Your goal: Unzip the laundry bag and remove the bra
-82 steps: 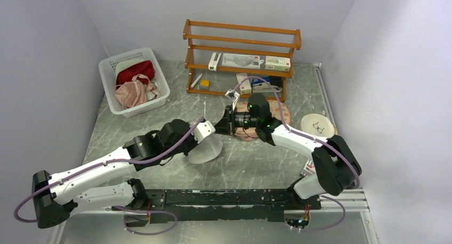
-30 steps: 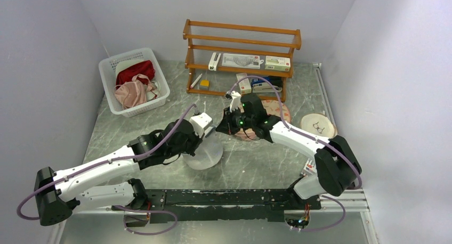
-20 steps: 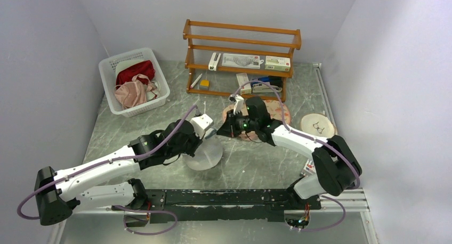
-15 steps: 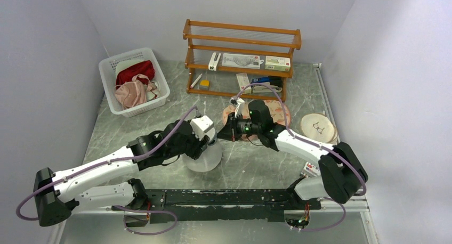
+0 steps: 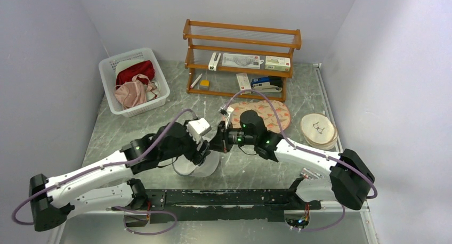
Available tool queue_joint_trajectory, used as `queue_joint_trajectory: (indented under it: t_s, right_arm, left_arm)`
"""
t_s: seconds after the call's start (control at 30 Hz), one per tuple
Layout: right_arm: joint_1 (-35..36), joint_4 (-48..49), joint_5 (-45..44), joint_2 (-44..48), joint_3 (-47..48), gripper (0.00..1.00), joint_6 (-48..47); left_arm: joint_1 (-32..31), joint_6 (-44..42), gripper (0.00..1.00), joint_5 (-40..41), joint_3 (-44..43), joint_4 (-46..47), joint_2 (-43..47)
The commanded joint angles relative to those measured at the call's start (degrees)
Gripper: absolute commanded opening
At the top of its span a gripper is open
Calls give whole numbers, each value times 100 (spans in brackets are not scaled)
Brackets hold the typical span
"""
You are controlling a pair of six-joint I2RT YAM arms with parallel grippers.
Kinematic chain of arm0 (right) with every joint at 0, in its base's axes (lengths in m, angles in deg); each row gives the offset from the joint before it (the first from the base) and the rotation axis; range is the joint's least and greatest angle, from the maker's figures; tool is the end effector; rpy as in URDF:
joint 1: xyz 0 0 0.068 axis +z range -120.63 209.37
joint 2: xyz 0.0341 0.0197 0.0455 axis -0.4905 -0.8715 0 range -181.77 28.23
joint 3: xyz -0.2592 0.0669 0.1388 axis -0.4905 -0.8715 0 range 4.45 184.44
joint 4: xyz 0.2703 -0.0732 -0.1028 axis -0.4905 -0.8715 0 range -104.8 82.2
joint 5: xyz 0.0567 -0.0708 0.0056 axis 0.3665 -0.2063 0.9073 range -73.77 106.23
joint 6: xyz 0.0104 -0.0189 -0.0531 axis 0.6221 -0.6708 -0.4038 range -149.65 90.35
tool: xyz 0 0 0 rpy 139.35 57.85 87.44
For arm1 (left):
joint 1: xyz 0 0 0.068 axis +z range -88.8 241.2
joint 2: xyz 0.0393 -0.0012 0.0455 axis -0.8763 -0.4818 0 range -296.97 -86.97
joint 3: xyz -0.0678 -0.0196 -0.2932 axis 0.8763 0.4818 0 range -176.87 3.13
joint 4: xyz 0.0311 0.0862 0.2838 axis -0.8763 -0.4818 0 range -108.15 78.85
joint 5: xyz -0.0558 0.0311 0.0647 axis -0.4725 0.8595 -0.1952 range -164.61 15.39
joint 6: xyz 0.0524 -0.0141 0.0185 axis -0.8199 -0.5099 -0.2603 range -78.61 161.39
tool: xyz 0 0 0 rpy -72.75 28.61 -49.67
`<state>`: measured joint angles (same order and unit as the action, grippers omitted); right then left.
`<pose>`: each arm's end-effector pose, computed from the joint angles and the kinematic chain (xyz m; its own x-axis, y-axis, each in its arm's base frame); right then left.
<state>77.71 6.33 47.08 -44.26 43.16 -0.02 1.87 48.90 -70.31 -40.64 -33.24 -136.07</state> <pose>0.1863 0.2406 0.2489 -0.6700 -0.1145 -0.7335 -0.7262 0.3065 0.6154 0.1135 -0.1857 0.3161 -0.3405 0.3187 -0.8846 0.7860 0.6128 -0.0818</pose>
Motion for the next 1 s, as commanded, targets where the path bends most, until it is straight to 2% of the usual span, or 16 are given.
queue_joint_trajectory:
  t_s: [0.0, 0.2, 0.27, 0.43, 0.5, 0.6, 0.7, 0.83, 0.9, 0.97]
  right_arm:
    - [191, 263, -352, 65, 47, 0, 63]
    - [194, -102, -966, 388, -18, 0, 20]
    - [194, -663, -1102, 461, 136, 0, -84]
    - [196, -1828, -1215, 585, 768, 0, -452]
    - [192, -1933, -1310, 668, 752, 0, -461]
    - [182, -1661, -1578, 775, 487, 0, -319]
    - [176, -1117, -1880, 799, 164, 0, -180]
    - [145, -65, -2982, 934, -594, 0, 252]
    - [123, 126, -3421, 841, -759, 0, 364]
    - [98, 259, -3427, 680, -736, 0, 203]
  left_arm:
    - [-17, 64, 74, 176, -184, -177, -427]
    - [-17, 84, 55, 445, -180, -226, -379]
    - [-25, 84, 51, 515, -151, -201, -301]
    - [-18, 67, 29, 490, -197, -233, -342]
    - [-18, 62, 19, 493, -203, -236, -346]
    - [-17, 34, 9, 493, -234, -254, -310]
    - [-20, 18, 7, 534, -222, -208, -191]
    - [-21, 6, 7, 610, -166, -133, -2]
    - [-22, -11, 7, 687, -150, -127, 66]
    - [-17, 15, 7, 823, -152, -150, 117]
